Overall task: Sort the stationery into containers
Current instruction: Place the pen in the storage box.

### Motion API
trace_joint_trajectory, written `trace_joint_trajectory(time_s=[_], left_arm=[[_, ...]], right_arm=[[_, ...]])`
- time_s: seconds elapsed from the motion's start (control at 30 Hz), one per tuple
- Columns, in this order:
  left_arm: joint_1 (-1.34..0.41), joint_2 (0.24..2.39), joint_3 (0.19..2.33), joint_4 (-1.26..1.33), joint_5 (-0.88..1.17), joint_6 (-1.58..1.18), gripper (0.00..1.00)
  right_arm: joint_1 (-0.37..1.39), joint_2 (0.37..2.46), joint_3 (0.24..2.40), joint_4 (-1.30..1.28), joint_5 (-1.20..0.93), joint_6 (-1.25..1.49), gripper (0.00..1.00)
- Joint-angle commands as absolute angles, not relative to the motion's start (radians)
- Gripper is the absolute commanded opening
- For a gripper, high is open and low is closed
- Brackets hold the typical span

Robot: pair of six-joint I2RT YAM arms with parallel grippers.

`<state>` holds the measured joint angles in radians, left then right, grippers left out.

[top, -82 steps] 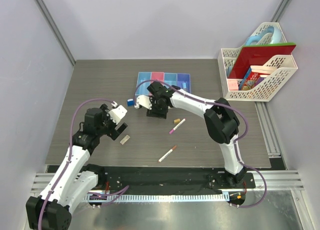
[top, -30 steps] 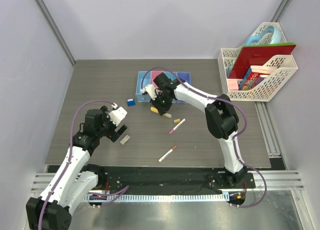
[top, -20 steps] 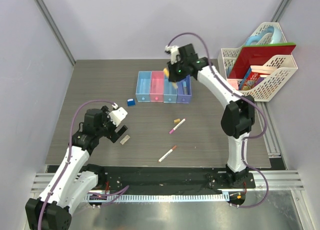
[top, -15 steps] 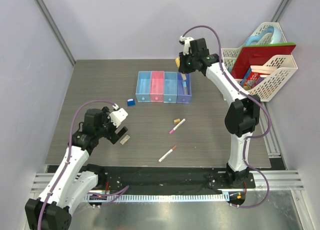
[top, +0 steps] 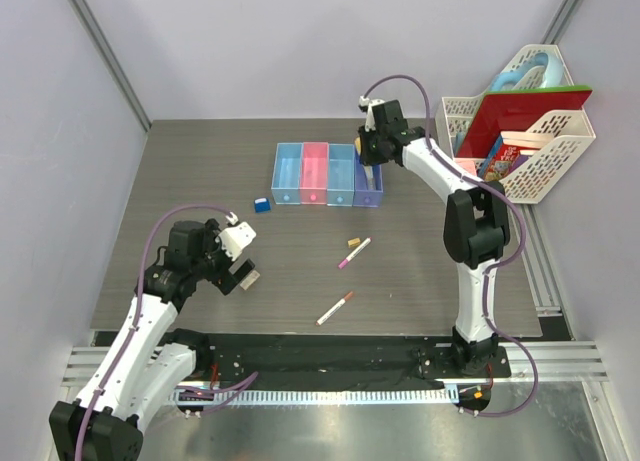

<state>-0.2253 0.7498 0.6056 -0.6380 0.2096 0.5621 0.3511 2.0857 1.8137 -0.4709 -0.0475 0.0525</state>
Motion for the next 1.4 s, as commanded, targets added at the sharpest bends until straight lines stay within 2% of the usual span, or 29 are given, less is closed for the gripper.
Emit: trace_joint_trajectory(time_s=[0.0, 0.33, 0.43, 0.53, 0.67, 0.77, 1.03, 1.2, 1.37], left_arm=[[-0.229, 0.739, 0.647, -0.650, 0.232, 0.578, 1.00], [-0.229, 0.739, 0.638, -0.660, 0.252, 0.581, 1.00], [-0.229, 0.735, 0.629, -0.666, 0.249, 0.586, 1.00], [-0.229, 0.732, 0.630, -0.672, 0.252, 0.584, 1.00], [-0.229, 0.730, 0.637, -0.676, 0.256, 0.586, 1.00], [-0.229, 0.732, 0.646, -0.677, 0.258, 0.588, 1.00], [-0.229, 0.750, 0.666, -0.638, 0.261, 0.577, 1.00], [-0.229, 0.822, 0.689, -0.487, 0.189, 0.531, 1.00], [-0.229, 0.864, 0.721, -0.485, 0.235, 0.499, 1.00]], right_arm=[[0.344, 2.071, 1.766, -0.384, -0.011, 0.067, 0.01], [0.342, 2.089, 1.723, -0.365, -0.008, 0.043, 0.02], [0.342, 2.094, 1.721, -0.365, -0.015, 0.038, 0.10], [0.342, 2.091, 1.723, -0.373, -0.029, 0.031, 0.22], [0.341, 2.077, 1.723, -0.379, -0.028, 0.023, 0.32], [0.341, 2.066, 1.726, -0.385, -0.029, 0.021, 0.35], [0.345, 2.040, 1.744, -0.408, -0.047, 0.041, 0.38], [0.376, 2.010, 1.778, -0.445, -0.058, 0.048, 0.38], [0.413, 1.947, 1.730, -0.520, -0.107, -0.131, 0.40]])
